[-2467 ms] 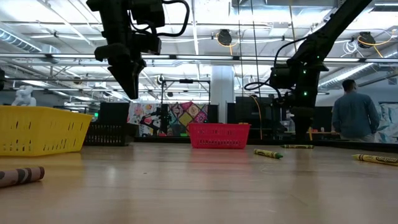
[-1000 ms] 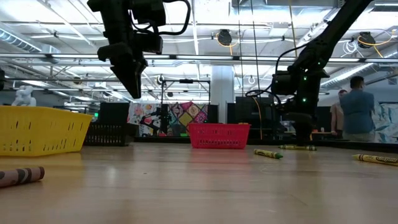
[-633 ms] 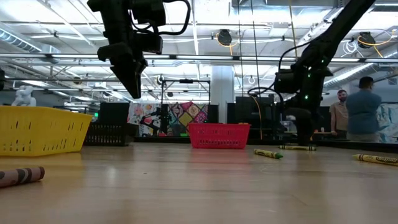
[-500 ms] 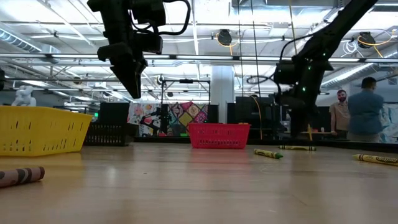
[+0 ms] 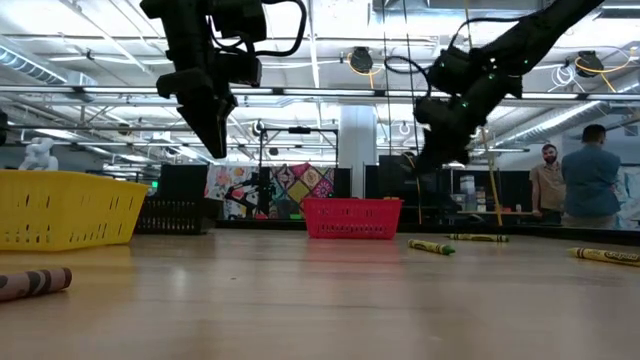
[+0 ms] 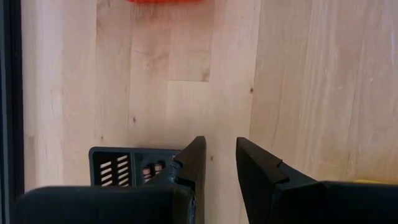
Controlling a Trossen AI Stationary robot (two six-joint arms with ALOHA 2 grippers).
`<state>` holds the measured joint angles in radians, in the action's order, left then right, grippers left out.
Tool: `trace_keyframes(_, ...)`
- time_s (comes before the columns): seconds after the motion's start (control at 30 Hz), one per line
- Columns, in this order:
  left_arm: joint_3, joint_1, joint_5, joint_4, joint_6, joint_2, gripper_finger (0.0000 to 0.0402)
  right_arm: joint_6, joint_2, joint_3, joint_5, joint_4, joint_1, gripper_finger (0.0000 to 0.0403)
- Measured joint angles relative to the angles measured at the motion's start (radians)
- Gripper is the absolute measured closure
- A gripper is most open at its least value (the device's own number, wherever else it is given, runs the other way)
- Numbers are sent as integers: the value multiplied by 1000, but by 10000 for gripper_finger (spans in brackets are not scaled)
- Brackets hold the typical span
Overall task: Sort crayons
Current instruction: Put the blue crayon into the red bin
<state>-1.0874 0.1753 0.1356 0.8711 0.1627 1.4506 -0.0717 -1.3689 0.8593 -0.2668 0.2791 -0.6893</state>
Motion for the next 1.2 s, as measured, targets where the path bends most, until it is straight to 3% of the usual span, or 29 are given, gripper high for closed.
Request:
trace_keyframes(0.3, 0, 0, 0, -1, 0, 0, 320, -61, -5, 0, 1, -194, 130, 403)
trace_keyframes(0.53, 0, 0, 0, -2, 0, 0, 320, -75, -95, 2, 10, -360, 222, 403)
trace_keyframes(0.67, 0, 0, 0, -2, 0, 0, 320, -59, -174, 2, 59, -378, 247, 403)
trace_keyframes(1.2, 0, 0, -23, 1, -1, 0, 320, -13, -317, 2, 55, -380, 260, 397)
